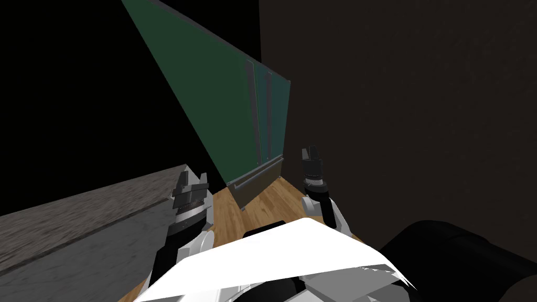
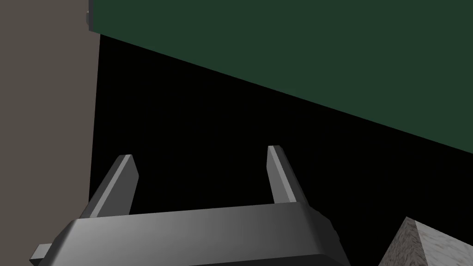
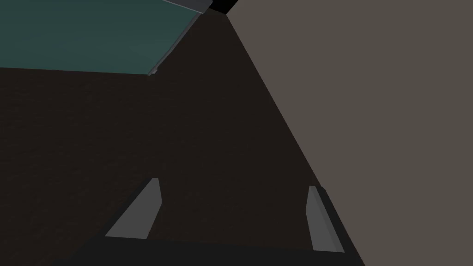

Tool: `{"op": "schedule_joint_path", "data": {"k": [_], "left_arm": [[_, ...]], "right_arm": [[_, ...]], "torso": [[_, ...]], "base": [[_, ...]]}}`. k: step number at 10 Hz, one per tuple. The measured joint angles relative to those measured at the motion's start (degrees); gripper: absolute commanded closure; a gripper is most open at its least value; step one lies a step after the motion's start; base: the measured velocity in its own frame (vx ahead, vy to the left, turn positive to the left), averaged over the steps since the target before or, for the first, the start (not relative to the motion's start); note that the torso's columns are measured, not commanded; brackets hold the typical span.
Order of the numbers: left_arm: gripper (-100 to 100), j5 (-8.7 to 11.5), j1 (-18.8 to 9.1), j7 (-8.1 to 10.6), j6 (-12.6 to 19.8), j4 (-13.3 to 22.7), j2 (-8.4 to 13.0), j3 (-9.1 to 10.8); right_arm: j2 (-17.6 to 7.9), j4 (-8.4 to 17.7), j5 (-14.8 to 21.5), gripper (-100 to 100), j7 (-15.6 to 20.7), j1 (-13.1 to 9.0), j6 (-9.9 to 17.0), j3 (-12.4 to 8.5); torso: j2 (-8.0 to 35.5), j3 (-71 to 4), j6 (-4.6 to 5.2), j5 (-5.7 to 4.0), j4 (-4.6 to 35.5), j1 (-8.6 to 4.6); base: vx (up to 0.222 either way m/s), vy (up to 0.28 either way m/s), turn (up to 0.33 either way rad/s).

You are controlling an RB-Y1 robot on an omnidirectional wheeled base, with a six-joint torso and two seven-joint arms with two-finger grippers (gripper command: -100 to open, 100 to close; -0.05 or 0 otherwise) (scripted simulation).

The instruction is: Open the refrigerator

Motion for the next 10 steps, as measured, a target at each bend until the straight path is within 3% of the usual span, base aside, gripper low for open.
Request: {"op": "schedule_joint_path", "data": {"k": [2, 9, 10], "left_arm": [[0, 0.00, 0.00, 0.00, 0.00, 0.00, 0.00, 0.00], [0, 0.00, 0.00, 0.00, -0.01, -0.02, 0.00, 0.00], [-100, 0.00, 0.00, 0.00, -0.01, -0.02, 0.00, 0.00]], "right_arm": [[0.00, 0.00, 0.00, 0, 0.00, 0.00, 0.00, 0.00], [0.00, -0.02, 0.00, 0, 0.00, 0.00, 0.00, 0.00], [0.00, -0.02, 0.00, 0, 0.00, 0.00, 0.00, 0.00]], "torso": [[5.97, -12.00, 0.00, 0.00, 6.00, 0.00], [35.39, -70.73, 0.00, 0.00, 35.37, 0.00], [39.62, -79.19, 0.00, 0.00, 39.60, 0.00]], "base": [[0.000, 0.000, 0.000], [0.000, 0.000, 0.000], [0.015, -0.004, 0.007]]}}
